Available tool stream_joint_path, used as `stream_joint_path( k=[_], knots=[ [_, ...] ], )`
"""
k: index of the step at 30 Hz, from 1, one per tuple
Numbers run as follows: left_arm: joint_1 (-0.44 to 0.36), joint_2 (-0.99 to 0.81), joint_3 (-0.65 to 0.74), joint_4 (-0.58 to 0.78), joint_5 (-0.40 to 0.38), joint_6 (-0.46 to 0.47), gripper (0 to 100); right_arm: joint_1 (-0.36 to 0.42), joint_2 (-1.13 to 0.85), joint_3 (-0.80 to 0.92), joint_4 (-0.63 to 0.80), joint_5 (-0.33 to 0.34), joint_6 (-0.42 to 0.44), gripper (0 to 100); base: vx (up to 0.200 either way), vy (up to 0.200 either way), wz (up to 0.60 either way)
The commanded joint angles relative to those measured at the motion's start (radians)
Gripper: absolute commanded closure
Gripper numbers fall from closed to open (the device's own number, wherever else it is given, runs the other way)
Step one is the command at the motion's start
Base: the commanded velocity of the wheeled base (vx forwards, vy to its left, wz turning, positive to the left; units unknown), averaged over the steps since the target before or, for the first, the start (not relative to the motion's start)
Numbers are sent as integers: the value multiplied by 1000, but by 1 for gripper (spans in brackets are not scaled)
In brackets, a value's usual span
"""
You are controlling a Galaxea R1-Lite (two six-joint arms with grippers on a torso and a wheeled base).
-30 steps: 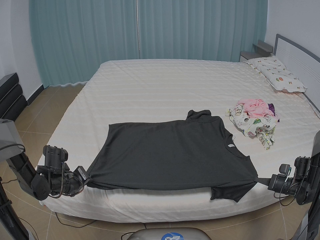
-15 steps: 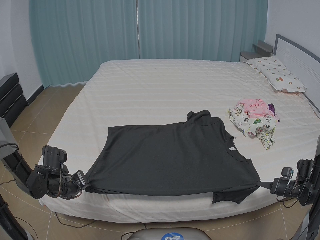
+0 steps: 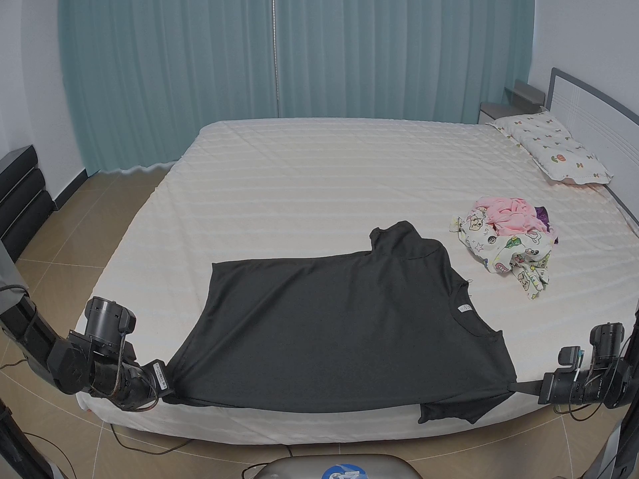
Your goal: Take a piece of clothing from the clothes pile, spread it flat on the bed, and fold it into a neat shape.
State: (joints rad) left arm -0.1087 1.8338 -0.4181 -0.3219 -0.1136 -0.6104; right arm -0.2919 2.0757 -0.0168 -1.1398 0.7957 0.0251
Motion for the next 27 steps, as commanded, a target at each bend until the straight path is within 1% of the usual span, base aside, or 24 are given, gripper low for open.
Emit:
stream_joint_path(
  k=[1, 3, 7, 10, 13, 17, 20, 25, 27],
  knots=[
    [-2, -21, -13, 52, 8, 34, 100, -1, -65, 17, 72, 0, -42, 100, 0, 0, 0],
    [-2, -27, -13, 78, 8, 52, 100, -3, -79, 17, 112, 0, -70, 100, 0, 0, 0],
    [-2, -28, -13, 116, 8, 77, 100, -3, -97, 17, 166, 0, -91, 100, 0, 0, 0],
    [-11, -31, -11, 172, 8, 118, 100, 5, -125, 17, 221, -1, -105, 100, 0, 0, 0],
    [-17, -31, -19, 211, 8, 136, 100, 8, -125, 17, 235, -1, -114, 100, 0, 0, 0],
    [-23, -33, -25, 213, 6, 132, 100, 25, -135, -2, 232, 0, -114, 100, 0, 0, 0],
    [-17, -33, -79, 221, 2, 120, 100, 57, -157, -48, 238, 3, -109, 100, 0, 0, 0],
    [-16, -24, -137, 221, 3, 58, 100, 128, -149, -138, 245, 13, -79, 100, 0, 0, 0],
    [-16, -22, -163, 221, 3, 35, 100, 140, -146, -180, 249, 13, -54, 100, 0, 0, 0]
  ],
)
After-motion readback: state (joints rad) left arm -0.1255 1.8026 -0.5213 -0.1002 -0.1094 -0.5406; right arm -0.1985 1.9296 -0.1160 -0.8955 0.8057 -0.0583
